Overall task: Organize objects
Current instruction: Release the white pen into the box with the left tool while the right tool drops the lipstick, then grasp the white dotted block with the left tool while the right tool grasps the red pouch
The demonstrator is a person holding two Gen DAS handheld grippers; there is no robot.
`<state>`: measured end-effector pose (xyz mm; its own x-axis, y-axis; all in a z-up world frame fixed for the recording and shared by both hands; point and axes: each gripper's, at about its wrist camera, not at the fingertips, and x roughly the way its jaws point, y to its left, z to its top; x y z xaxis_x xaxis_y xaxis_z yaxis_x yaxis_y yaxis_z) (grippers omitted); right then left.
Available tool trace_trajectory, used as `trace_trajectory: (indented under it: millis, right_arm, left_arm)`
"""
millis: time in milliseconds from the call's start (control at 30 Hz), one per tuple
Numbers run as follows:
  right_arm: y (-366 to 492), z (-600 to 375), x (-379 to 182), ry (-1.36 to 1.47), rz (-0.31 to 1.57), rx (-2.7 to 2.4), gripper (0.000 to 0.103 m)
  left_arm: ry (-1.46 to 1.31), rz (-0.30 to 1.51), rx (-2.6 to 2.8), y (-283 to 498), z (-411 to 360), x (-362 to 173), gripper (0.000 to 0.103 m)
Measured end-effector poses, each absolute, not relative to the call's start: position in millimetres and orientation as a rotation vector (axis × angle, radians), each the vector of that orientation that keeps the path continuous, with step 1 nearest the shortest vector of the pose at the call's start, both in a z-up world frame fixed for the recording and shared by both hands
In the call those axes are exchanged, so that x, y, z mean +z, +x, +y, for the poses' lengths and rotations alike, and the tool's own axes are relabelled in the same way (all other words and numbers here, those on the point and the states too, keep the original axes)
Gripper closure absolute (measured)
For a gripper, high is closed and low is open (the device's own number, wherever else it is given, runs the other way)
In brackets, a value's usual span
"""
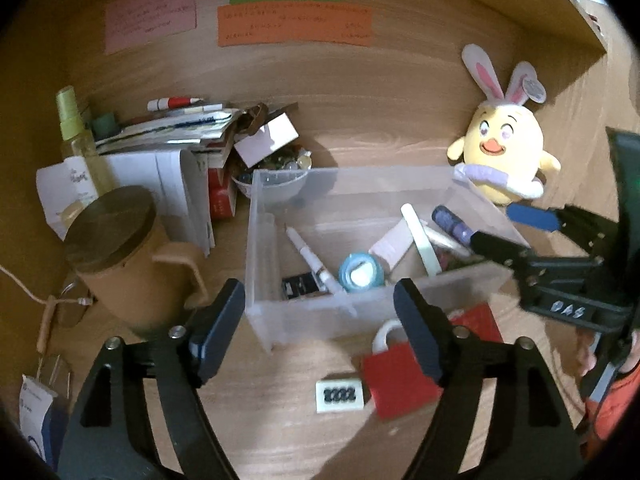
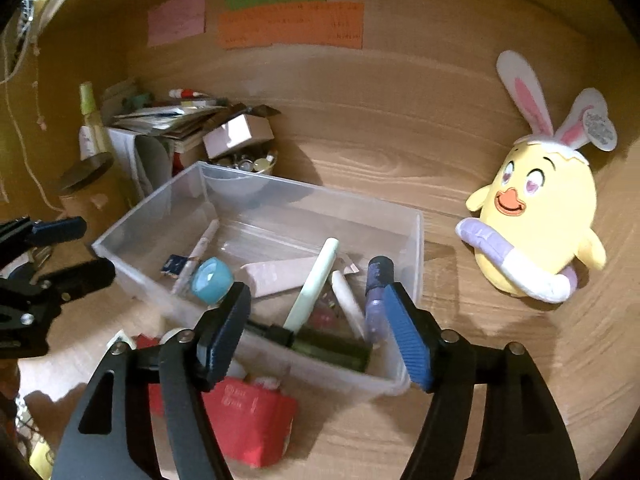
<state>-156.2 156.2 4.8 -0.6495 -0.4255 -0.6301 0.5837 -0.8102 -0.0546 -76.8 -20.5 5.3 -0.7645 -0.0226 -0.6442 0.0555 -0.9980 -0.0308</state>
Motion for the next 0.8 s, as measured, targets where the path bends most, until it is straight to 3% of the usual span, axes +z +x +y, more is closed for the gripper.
trace_trajectory:
  millis: [233,800]
  right_arm:
    - [-126.8,177.0,3.5,0.845,0.306,-2.338,0.022]
    - [-125.0,151.8,-58.0,1.000,0.500,-2.096,0.019]
  left_arm:
    - [1.173,0.074,-2.897,-62.9,-22.9,-17.1,0.016]
    - [1.363,0.092,-2.845,-43.6,-29.8,-55.7,0.016]
